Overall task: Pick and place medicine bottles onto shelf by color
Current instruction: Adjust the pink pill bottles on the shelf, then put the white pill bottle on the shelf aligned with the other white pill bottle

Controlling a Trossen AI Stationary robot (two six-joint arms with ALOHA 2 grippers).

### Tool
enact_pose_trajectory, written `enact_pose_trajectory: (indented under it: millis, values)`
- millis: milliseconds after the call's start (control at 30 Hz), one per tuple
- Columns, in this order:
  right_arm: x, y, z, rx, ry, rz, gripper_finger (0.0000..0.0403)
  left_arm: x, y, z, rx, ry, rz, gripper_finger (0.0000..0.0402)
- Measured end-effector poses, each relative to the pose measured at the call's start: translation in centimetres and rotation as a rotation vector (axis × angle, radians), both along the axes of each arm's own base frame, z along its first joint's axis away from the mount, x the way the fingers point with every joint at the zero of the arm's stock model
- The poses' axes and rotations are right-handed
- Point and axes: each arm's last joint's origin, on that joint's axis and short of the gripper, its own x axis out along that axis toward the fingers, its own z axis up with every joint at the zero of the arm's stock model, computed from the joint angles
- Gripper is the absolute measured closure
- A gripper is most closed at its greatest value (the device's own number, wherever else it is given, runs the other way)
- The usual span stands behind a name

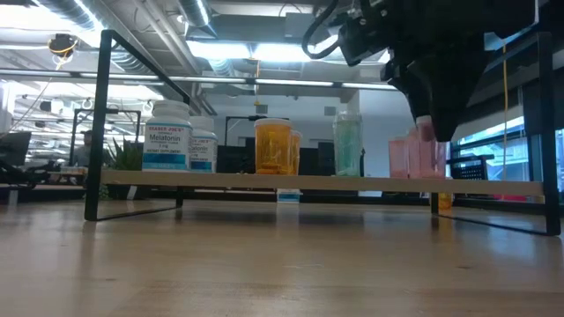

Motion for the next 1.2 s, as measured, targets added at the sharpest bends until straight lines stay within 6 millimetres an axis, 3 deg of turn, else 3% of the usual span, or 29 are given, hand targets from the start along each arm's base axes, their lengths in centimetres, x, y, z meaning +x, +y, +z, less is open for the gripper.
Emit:
enact_pose_trajectory:
  millis: [600,933,1200]
  values:
    - [-0.5,-0.3,0.8,-0.028,0.054,-0.056,0.0223,0.0,0.0,0.0,0.0,0.0,0.0,0.0198]
    - [-0.3,0.7,6.0,-0.099,-0.054,-0.091,0.0223,0.0,0.0,0.0,0.0,0.0,0.0,0.0198]
    - [-0.5,3.6,11.2,-0.088,-0.301,-0.041,0.0223,0.0,0.0,0.0,0.001,0.0,0.001,0.0198]
